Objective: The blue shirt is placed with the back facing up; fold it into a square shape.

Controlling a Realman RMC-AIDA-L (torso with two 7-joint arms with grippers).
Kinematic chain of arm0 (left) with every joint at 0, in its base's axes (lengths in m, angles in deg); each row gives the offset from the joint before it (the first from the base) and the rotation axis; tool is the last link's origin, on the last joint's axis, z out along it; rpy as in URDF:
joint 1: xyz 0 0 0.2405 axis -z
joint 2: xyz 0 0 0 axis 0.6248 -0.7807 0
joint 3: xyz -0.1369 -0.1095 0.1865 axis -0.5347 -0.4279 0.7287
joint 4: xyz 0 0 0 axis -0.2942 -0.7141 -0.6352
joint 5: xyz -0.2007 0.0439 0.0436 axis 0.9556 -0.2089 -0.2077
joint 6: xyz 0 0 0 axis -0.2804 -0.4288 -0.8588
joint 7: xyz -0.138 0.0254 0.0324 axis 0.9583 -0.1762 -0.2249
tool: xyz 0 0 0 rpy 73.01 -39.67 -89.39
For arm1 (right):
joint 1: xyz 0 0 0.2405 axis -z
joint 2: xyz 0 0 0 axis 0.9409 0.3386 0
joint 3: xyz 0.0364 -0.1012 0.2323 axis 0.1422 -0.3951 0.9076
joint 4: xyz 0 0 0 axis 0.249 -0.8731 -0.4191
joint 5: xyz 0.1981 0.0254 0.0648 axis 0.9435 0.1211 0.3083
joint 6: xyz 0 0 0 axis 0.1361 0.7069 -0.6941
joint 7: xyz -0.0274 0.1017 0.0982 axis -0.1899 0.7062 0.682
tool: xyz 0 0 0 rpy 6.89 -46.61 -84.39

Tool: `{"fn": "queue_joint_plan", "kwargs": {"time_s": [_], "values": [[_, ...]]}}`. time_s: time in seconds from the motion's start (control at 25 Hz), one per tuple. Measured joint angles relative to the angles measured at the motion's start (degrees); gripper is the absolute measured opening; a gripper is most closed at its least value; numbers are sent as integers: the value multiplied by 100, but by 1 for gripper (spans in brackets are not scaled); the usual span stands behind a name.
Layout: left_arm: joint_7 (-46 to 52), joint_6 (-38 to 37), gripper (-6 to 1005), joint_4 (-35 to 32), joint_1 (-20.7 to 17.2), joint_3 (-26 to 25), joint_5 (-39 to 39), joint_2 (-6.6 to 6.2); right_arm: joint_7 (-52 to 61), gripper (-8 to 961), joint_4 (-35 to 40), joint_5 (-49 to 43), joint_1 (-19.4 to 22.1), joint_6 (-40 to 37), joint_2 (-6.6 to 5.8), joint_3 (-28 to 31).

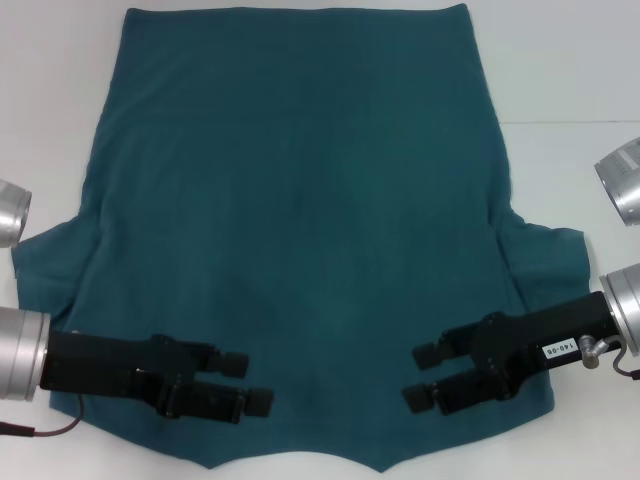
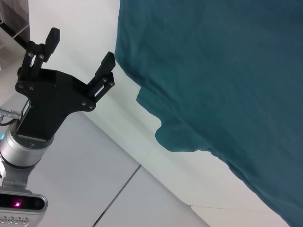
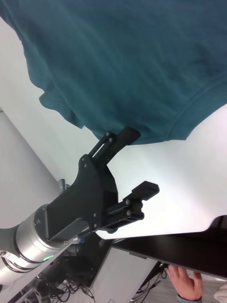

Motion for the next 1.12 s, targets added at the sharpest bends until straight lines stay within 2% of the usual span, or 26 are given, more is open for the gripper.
{"fn": "queue_joint_plan", "kwargs": {"time_s": [0.96, 1.12], "values": [[1, 9, 839, 0, -46, -17, 0, -9, 28, 787, 0, 9, 23, 0, 0, 29], [247, 30, 839, 1, -59, -279, 12, -8, 90, 786, 0, 73, 28, 7, 0, 358]]}}
